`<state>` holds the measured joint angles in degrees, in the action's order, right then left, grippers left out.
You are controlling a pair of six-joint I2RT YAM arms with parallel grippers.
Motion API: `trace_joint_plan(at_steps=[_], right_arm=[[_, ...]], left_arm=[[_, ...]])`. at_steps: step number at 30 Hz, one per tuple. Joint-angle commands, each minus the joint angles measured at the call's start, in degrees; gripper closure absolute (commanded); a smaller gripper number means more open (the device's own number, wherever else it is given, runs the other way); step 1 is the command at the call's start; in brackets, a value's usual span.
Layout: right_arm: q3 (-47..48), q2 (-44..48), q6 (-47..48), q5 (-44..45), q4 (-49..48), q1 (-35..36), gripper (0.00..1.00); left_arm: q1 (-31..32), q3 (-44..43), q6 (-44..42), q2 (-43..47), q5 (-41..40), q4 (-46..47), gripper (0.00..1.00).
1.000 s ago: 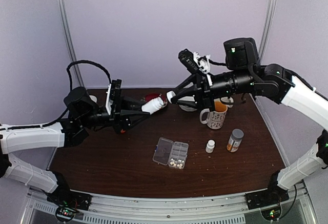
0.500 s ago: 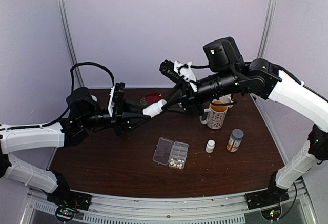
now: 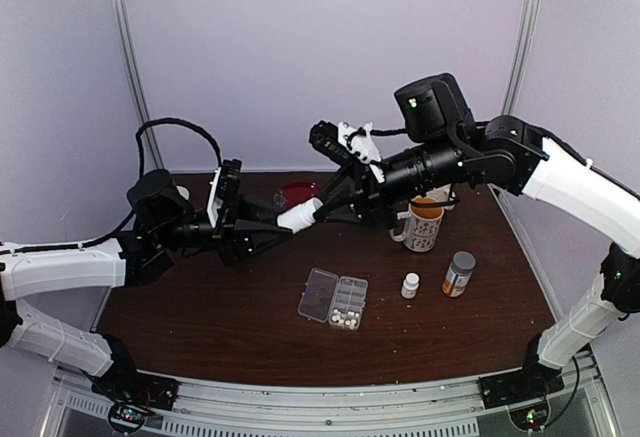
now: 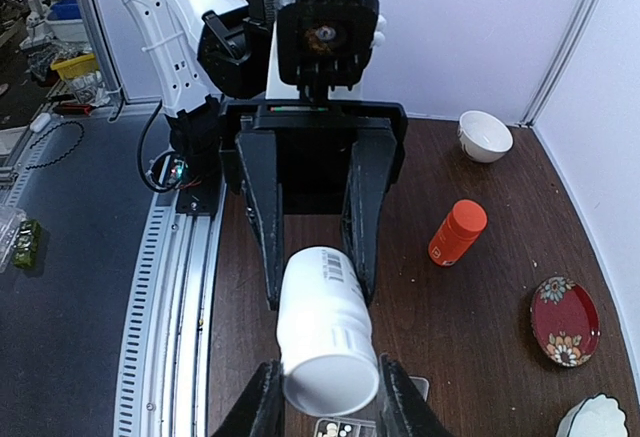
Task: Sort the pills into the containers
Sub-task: Close the lid of the pill bottle on the pill bottle.
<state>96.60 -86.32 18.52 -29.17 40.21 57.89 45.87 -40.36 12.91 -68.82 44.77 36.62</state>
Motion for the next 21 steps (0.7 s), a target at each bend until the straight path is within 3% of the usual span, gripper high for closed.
trace_joint_plan(at_steps=[1, 8, 21], right_arm=[[-1.6, 0.7, 1.8, -5.2, -1.9, 0.2, 0.81], [-5.8, 4.0, 8.5, -8.2, -5.8, 0.2, 0.82], [-10.9, 7.7, 25.5, -8.0, -5.0, 1.1, 0.83]], left_arm=[[0.4, -2.3, 5.1, 0.1, 3.7, 8.5, 1.00], [0.3, -4.1, 13.7, -0.5, 4.6, 11.8, 1.00], [0.3, -11.1, 21.2, -2.4, 7.3, -0.1, 1.00]])
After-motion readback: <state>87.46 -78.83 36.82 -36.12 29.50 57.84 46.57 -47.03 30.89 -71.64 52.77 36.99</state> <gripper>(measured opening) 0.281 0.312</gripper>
